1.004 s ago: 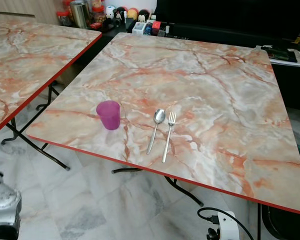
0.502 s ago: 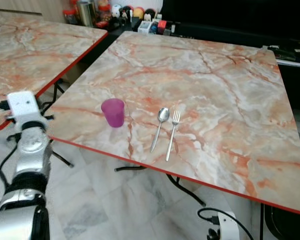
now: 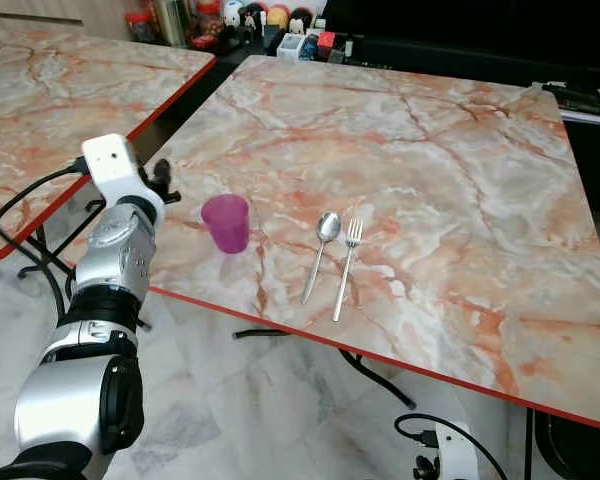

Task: Setting the table

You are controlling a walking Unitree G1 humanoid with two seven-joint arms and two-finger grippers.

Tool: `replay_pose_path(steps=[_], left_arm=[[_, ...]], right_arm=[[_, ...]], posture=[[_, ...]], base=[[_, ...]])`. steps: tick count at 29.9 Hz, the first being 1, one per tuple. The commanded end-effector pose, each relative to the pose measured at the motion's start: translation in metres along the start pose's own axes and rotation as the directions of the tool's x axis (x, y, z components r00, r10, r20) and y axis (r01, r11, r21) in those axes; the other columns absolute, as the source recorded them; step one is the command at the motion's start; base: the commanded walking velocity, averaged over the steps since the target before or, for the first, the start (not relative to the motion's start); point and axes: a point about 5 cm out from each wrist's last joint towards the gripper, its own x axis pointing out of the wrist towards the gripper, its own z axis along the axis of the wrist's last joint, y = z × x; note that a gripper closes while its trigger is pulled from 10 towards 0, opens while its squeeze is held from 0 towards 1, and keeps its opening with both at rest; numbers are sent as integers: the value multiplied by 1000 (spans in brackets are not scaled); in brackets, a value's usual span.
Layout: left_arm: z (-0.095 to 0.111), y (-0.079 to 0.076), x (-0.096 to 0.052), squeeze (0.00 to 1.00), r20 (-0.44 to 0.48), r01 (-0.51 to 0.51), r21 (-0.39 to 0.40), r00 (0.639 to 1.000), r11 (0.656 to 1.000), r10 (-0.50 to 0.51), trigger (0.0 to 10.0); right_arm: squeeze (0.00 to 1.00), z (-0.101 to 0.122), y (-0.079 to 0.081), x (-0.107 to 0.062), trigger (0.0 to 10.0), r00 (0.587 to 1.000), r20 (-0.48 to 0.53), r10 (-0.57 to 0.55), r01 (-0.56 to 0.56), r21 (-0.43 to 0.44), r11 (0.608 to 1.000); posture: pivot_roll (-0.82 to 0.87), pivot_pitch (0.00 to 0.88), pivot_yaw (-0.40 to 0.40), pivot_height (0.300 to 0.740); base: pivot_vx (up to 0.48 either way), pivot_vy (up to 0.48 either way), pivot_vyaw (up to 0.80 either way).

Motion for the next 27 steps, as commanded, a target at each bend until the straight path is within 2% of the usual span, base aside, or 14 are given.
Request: replay_pose_path(steps=[1, 4, 5, 6, 7, 10, 11, 12, 15, 27], left_arm=[[4, -6, 1, 1000, -37, 66, 49, 997, 997, -64, 10000], [0, -12, 0, 1000, -109, 130, 56, 986, 990, -123, 10000], [2, -14, -1, 1000, -148, 155, 35, 978, 987, -149, 10000], [2, -14, -1, 1000, -148, 155, 35, 978, 987, -149, 10000], [3, -16, -1, 1000, -171, 174, 3, 970, 985, -171, 10000], [2, -16, -1, 1000, -188, 183, 23, 966, 983, -176, 10000], [1, -16, -2, 702, -196, 185, 21, 964, 983, -177, 10000], [0, -17, -2, 0, -195, 183, -11, 964, 983, -182, 10000], [0, -21, -2, 0, -192, 198, -66, 959, 978, -207, 10000], [-5, -28, -2, 0, -232, 194, -63, 951, 979, -203, 10000]], right_arm=[[0, -3, 0, 0, 10000, 1000, -12, -3, 3, 14, 1000], [0, -3, 1, 0, 10000, 1000, -12, -2, 2, 13, 1000], [0, -3, 1, 0, 10000, 1000, -13, -1, 2, 11, 1000], [0, -3, 1, 0, 10000, 1000, -13, -1, 2, 11, 1000], [0, -3, 1, 0, 10000, 1000, -15, 0, 0, 2, 1000], [0, -4, 1, 0, 10000, 1000, -17, -1, 1, 2, 1000], [0, -4, 1, 0, 10000, 1000, -17, -2, 2, 3, 1000], [0, -4, 1, 0, 10000, 1000, -18, -3, 3, 3, 1000], [0, -4, 1, 0, 10000, 1000, -19, -4, 4, 1, 1000], [0, -6, 1, -1, 10000, 1000, -21, -6, 6, 2, 1000]], posture=[[-30, 115, 33, 740], [-36, 119, 39, 740], [-36, 119, 39, 740], [-36, 119, 39, 740], [-37, 119, 42, 740], [-38, 117, 44, 740], [-39, 113, 45, 740], [-40, 111, 46, 740], [-40, 110, 46, 740], [-47, 78, 51, 740]], base=[[0, 0, 0], [0, 0, 0], [0, 0, 0], [0, 0, 0], [0, 0, 0], [0, 0, 0], [0, 0, 0], [0, 0, 0], [0, 0, 0], [0, 0, 0]])
